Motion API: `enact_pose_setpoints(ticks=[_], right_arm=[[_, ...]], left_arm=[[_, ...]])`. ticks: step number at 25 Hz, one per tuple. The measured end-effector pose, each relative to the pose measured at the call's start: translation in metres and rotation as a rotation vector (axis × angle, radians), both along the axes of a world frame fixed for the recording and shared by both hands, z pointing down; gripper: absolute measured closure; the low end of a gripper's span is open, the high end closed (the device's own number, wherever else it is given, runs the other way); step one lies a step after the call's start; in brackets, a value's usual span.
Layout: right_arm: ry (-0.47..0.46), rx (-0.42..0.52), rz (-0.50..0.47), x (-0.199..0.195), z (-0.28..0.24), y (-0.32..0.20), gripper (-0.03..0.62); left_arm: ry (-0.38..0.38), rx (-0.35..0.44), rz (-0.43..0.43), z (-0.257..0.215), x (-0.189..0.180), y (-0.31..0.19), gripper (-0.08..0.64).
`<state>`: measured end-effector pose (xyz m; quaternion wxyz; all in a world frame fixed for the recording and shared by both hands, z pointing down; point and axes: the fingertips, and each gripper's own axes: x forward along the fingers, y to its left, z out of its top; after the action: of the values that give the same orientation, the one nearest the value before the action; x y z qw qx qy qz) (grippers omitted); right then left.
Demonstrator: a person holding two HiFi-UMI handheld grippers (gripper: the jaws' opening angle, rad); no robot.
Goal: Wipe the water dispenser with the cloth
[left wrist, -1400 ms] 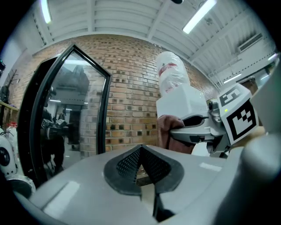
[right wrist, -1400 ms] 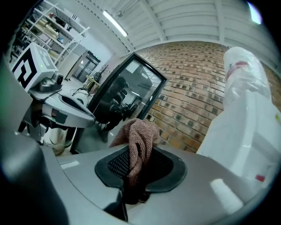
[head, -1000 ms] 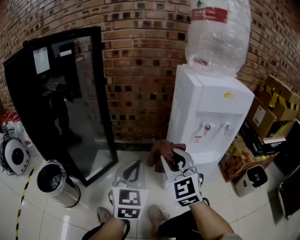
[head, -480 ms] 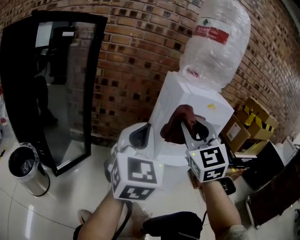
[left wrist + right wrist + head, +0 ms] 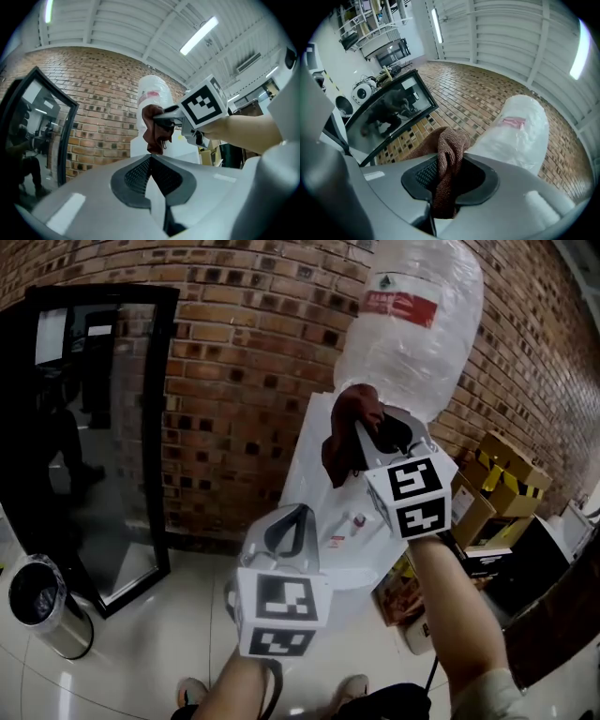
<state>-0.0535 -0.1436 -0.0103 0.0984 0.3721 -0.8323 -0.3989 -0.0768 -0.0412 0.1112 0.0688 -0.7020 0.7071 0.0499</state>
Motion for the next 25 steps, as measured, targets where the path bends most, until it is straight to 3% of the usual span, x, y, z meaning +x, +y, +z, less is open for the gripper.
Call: enact_pose_setpoints(ticks=[5,10,15,19,25], right_arm=[[0.027,-0.049,-0.019,-0.011,0.009,-0.026,0.489],[0.06,-0.047,-0.028,0.0,0.008,-0.036,0.492],[0.07,-0.071,0.034,0.036,0.005,-0.057,0.497],[0.069,-0.097,0.095,0.074,0.006,-0.079,0.497],[0.039,-0.117,0.188,0.133,0.003,-0.111,0.499]], left_arm=[[-0.027,-0.032,-0.036,0.01,-0.004,-0.014,0.56],[0.028,-0.022,-0.078,0.004,-0.01,-0.02,0.56],[0.089,0.027,-0.084,-0.006,0.003,-0.024,0.56],[0.047,0.02,-0.057,-0.003,0.03,-0.033,0.56],[0.007,-0.052,0.004,0.024,0.064,-0.058,0.56]])
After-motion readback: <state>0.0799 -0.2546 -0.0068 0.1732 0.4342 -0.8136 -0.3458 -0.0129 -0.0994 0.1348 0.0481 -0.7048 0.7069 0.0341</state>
